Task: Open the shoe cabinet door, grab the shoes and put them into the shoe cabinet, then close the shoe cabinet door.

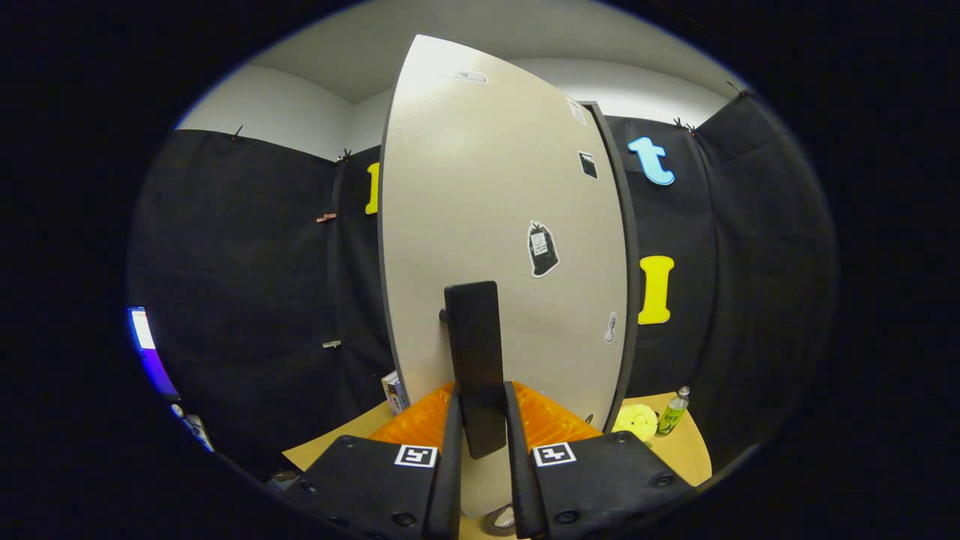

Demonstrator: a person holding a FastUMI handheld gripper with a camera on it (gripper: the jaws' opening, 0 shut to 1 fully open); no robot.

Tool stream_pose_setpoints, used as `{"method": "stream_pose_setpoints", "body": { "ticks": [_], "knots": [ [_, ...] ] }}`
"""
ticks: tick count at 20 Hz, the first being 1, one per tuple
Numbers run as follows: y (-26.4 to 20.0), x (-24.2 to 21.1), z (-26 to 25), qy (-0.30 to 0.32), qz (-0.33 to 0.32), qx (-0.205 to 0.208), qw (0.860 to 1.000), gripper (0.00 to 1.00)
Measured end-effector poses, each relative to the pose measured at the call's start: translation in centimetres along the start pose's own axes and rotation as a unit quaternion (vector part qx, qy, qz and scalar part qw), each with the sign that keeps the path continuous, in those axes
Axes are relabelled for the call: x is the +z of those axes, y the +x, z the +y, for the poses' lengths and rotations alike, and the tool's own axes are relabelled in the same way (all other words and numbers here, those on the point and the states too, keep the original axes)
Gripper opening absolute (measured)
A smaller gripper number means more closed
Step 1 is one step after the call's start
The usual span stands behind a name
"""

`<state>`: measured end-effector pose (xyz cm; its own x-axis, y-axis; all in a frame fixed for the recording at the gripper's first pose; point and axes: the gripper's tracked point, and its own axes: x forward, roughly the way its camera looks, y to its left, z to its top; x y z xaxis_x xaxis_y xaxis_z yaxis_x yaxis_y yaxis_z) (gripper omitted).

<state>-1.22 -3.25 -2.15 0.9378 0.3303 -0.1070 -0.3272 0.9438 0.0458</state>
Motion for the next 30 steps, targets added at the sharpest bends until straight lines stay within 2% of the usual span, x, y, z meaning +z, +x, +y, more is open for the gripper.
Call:
{"method": "stream_pose_setpoints", "body": {
  "ticks": [13, 17, 22, 26, 30],
  "knots": [
    [-4.7, 0.3, -4.3, 0.008, -0.007, -0.048, 0.999, 0.31],
    [-7.1, 1.8, -5.8, 0.008, -0.037, -0.079, 0.996, 0.31],
    [-9.4, 2.9, -6.1, -0.02, -0.069, -0.104, 0.992, 0.3],
    [-10.2, 1.4, -6.2, -0.024, -0.057, -0.104, 0.993, 0.3],
    [-9.6, -0.9, -4.9, -0.014, -0.036, -0.085, 0.996, 0.3]
  ]
}}
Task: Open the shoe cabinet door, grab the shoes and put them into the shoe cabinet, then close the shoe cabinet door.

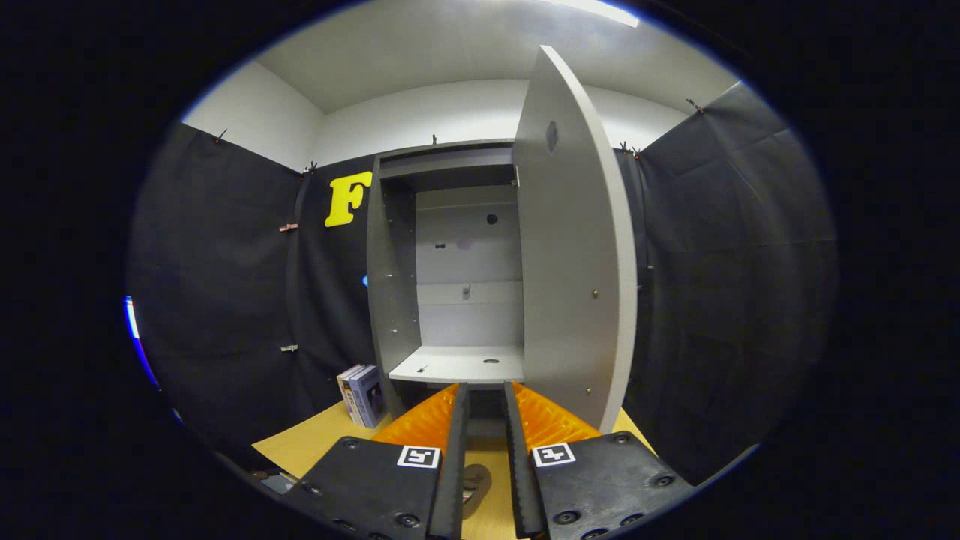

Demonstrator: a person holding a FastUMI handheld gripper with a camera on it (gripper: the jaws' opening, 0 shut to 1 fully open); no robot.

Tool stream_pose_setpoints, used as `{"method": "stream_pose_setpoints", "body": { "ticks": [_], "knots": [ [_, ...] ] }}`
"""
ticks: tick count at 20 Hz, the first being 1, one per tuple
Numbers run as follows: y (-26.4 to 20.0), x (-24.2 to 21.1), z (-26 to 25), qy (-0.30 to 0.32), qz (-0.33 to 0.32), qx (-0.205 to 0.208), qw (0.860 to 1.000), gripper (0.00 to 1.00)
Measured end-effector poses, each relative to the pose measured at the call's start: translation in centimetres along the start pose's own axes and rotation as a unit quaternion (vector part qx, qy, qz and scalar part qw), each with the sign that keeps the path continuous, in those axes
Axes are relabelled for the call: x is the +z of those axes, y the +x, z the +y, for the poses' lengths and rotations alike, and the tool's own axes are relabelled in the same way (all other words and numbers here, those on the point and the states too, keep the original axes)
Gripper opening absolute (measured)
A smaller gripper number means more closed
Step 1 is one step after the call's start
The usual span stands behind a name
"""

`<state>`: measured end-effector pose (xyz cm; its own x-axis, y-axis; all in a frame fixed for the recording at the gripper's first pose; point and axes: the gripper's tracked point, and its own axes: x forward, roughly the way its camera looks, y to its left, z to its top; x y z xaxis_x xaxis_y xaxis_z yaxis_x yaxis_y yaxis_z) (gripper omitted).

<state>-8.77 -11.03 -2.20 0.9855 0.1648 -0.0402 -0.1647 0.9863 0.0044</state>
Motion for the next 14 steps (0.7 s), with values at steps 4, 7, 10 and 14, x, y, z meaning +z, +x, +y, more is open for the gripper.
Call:
{"method": "stream_pose_setpoints", "body": {
  "ticks": [4, 7, 10, 14],
  "knots": [
    [0.9, -3.5, 2.0, 0.011, 0.02, 0.02, 1.0, 0.3],
    [2.0, -7.0, 3.3, 0.022, 0.046, 0.033, 0.998, 0.3],
    [3.5, -10.9, 4.1, 0.015, 0.068, 0.028, 0.997, 0.3],
    [5.8, -17.3, 5.9, -0.002, 0.124, 0.02, 0.992, 0.3]
  ]
}}
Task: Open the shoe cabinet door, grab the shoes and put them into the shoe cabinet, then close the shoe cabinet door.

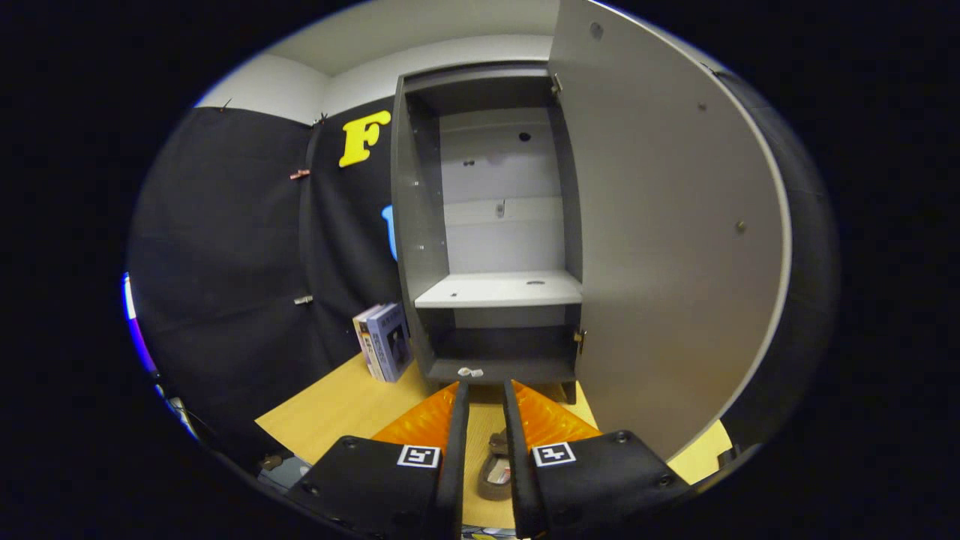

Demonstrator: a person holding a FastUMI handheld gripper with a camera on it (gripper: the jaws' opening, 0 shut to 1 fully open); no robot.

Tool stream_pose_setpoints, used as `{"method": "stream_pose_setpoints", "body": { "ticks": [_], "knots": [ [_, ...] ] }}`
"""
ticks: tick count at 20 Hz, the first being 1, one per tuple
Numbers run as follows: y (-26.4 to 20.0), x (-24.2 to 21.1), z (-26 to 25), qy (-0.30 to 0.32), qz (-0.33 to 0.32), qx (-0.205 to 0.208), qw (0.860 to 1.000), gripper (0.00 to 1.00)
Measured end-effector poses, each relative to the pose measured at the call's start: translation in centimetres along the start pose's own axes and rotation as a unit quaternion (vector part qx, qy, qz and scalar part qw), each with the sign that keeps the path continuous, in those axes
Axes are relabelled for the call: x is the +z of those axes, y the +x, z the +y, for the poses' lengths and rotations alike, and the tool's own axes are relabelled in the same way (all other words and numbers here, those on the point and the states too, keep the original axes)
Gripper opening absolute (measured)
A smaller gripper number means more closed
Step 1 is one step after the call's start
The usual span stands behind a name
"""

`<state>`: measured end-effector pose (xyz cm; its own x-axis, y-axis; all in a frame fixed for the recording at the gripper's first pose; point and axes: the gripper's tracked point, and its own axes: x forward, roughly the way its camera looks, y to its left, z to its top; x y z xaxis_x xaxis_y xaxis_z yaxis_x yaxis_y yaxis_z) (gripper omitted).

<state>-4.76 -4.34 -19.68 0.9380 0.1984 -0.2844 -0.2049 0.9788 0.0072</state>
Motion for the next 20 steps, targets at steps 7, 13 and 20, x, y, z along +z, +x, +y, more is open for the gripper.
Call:
{"method": "stream_pose_setpoints", "body": {
  "ticks": [7, 13, 20],
  "knots": [
    [5.6, -9.8, 0.0, 0.004, 0.096, -0.043, 0.994, 0.3],
    [9.3, -18.0, -1.3, 0.023, 0.183, -0.104, 0.977, 0.3],
    [12.4, -24.1, -2.0, 0.036, 0.253, -0.137, 0.957, 0.31]
  ]
}}
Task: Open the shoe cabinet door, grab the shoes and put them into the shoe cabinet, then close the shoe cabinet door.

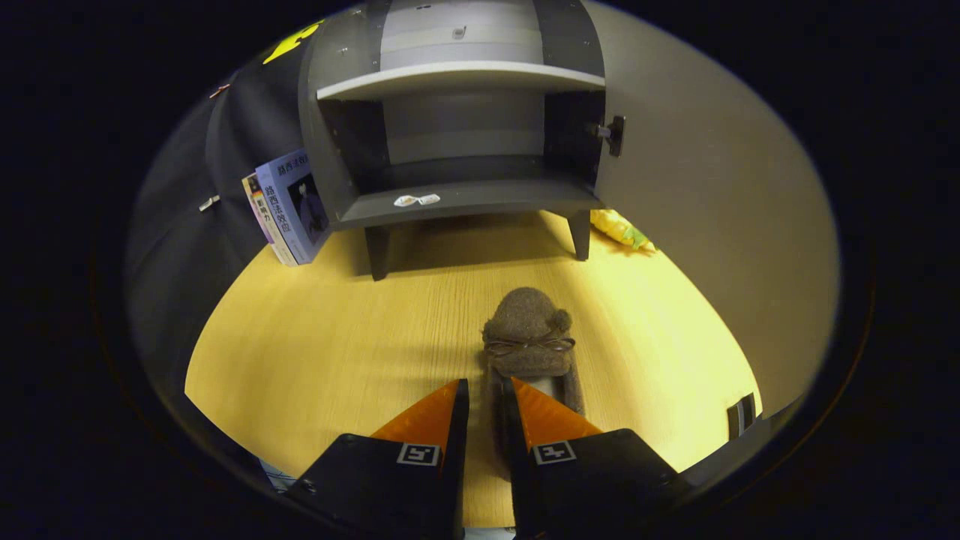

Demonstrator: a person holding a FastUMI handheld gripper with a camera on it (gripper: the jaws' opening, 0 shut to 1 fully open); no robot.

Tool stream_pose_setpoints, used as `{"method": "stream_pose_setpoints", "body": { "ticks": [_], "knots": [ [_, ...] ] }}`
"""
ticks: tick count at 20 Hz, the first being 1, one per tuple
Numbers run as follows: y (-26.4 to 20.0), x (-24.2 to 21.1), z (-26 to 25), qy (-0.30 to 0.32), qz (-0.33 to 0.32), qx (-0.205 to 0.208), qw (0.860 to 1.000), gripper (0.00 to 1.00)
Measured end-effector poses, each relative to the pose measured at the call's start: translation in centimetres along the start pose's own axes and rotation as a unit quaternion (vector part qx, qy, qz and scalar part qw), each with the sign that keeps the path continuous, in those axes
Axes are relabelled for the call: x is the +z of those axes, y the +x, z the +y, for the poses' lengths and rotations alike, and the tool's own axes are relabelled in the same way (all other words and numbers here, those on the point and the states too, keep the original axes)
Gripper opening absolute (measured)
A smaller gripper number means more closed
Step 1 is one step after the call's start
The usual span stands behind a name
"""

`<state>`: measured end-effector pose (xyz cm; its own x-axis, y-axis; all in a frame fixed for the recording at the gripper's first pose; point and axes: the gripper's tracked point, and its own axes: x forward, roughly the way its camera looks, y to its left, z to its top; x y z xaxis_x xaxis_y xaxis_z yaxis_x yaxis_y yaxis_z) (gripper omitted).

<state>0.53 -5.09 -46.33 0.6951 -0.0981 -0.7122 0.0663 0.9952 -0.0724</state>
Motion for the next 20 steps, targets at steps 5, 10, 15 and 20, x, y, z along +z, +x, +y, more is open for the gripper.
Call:
{"method": "stream_pose_setpoints", "body": {
  "ticks": [5, 10, 15, 20],
  "knots": [
    [2.9, -1.5, -0.5, 0.007, 0.036, -0.015, 0.999, 0.3],
    [5.9, -1.3, -0.6, 0.007, 0.057, -0.019, 0.998, 0.31],
    [8.2, -0.2, -0.7, -0.009, 0.048, -0.025, 0.999, 0.3],
    [9.6, 0.7, -0.9, -0.021, 0.02, -0.035, 0.999, 0.31]
  ]
}}
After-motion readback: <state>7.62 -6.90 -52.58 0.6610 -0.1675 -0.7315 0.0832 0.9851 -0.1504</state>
